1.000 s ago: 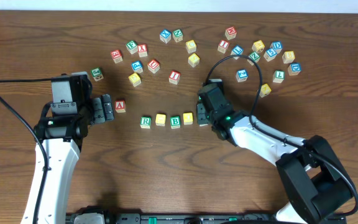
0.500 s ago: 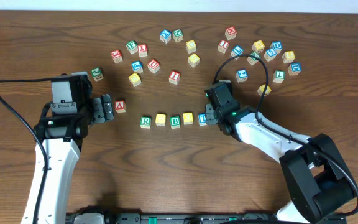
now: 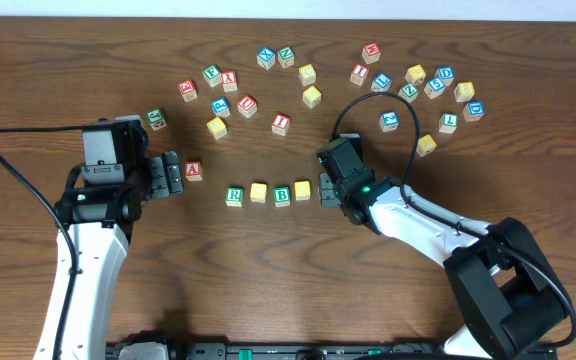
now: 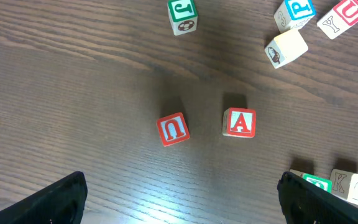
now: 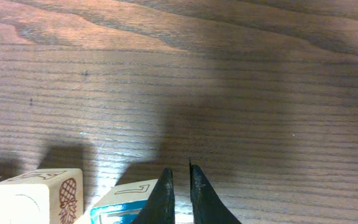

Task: Spell out ROBOT

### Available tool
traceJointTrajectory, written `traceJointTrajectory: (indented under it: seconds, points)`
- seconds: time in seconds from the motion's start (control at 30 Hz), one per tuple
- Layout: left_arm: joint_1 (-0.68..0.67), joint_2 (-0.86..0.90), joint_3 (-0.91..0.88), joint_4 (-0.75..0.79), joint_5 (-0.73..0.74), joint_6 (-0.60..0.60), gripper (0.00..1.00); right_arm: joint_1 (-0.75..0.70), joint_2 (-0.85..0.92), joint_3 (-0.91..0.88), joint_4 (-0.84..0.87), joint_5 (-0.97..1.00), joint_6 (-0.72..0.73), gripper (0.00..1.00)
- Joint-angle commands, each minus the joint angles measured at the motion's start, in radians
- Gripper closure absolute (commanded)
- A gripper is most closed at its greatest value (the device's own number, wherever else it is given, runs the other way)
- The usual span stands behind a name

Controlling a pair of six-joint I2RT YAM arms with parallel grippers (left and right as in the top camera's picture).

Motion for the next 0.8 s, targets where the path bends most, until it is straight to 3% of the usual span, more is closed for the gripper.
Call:
traceJointTrajectory:
  seconds: [0.0, 0.77]
  points:
    - [0.003, 0.000, 0.029, -0.002, -0.002, 0.004, 0.04, 0.006, 0.007, 0.015, 0.001, 0.009, 0.023, 0.95]
    - [0.003, 0.000, 0.029, -0.002, -0.002, 0.004, 0.04, 0.044, 0.007, 0.010, -0.016, -0.029, 0.067, 0.96]
